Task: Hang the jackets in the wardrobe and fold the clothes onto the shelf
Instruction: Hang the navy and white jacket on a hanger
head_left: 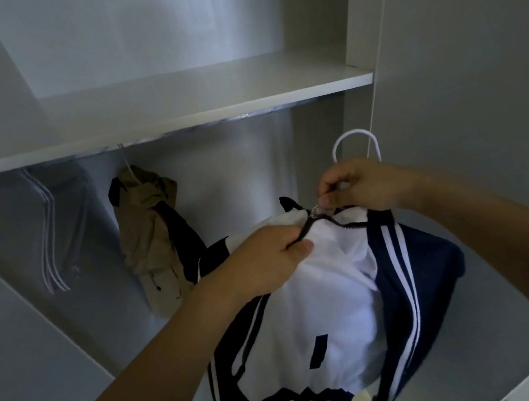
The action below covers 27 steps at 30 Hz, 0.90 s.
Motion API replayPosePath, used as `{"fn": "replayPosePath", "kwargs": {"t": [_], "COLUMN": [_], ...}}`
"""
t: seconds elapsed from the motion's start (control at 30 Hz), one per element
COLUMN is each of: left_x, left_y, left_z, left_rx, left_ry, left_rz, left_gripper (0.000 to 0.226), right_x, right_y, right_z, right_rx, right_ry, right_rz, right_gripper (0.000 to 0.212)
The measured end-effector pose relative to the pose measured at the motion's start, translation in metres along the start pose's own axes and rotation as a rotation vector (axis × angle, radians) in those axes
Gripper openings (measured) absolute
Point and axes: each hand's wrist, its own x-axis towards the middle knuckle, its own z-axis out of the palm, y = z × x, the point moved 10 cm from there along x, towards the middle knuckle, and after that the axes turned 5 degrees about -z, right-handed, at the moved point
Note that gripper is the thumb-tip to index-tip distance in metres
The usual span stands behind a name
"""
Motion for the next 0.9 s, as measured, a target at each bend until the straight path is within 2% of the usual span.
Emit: {"fn": "replayPosePath", "kwargs": {"t": [0.07, 0.17, 0.3, 0.4, 0.47, 0.5, 0.53, 0.6, 0.63, 0.67, 0.73, 0.8, 0.83, 0.9], "left_x": [-0.005, -0.014, -0.022, -0.019, -0.01, -0.002, 0.006, 0.017, 0.02, 0.027, 0.048, 0.057, 0.057, 0.049], "left_y": [-0.018, -0.036, -0.042, -0.061, -0.063, -0.057, -0.048, -0.032, -0.032, -0.039, -0.063, -0.073, -0.071, -0.065], "left_z": [0.004, -0.004, 0.039, 0.065, 0.056, 0.044, 0.024, -0.036, -0.059, -0.07, -0.061, -0.04, -0.035, -0.032], "left_rx": [0.023, -0.108, 0.163, 0.425, 0.559, 0.512, 0.392, 0.164, 0.102, 0.081, 0.138, 0.172, 0.132, 0.03], "left_ry": [-0.07, -0.045, -0.144, -0.303, -0.335, -0.271, -0.14, 0.3, 0.461, 0.502, 0.321, 0.136, 0.123, 0.201], "left_rz": [-0.098, -0.169, -0.107, -0.206, -0.233, -0.221, -0.196, -0.102, -0.083, -0.125, -0.28, -0.299, -0.256, -0.148], "left_gripper": [0.021, 0.031, 0.038, 0.038, 0.043, 0.044, 0.043, 0.039, 0.04, 0.05, 0.068, 0.05, 0.04, 0.027], "right_x": [-0.002, -0.008, -0.003, 0.005, 0.01, 0.011, 0.012, 0.013, 0.012, 0.012, 0.015, 0.017, 0.018, 0.017], "right_y": [0.012, 0.025, 0.024, 0.017, 0.012, 0.009, 0.007, 0.006, 0.006, 0.006, 0.008, 0.012, 0.014, 0.019], "right_z": [-0.011, -0.038, -0.069, -0.056, -0.037, -0.032, -0.029, -0.03, -0.032, -0.033, -0.032, -0.027, -0.026, -0.029], "right_rx": [-0.011, 0.057, 0.13, 0.087, 0.099, 0.167, 0.274, 0.447, 0.492, 0.526, 0.567, 0.604, 0.629, 0.675], "right_ry": [0.063, 0.193, 0.305, 0.265, 0.252, 0.27, 0.302, 0.383, 0.431, 0.476, 0.537, 0.554, 0.563, 0.605], "right_rz": [0.033, 0.08, 0.067, 0.065, 0.063, 0.055, 0.05, 0.048, 0.058, 0.077, 0.126, 0.161, 0.165, 0.165], "right_gripper": [0.012, 0.012, 0.015, 0.02, 0.027, 0.031, 0.035, 0.044, 0.05, 0.055, 0.057, 0.052, 0.05, 0.05]}}
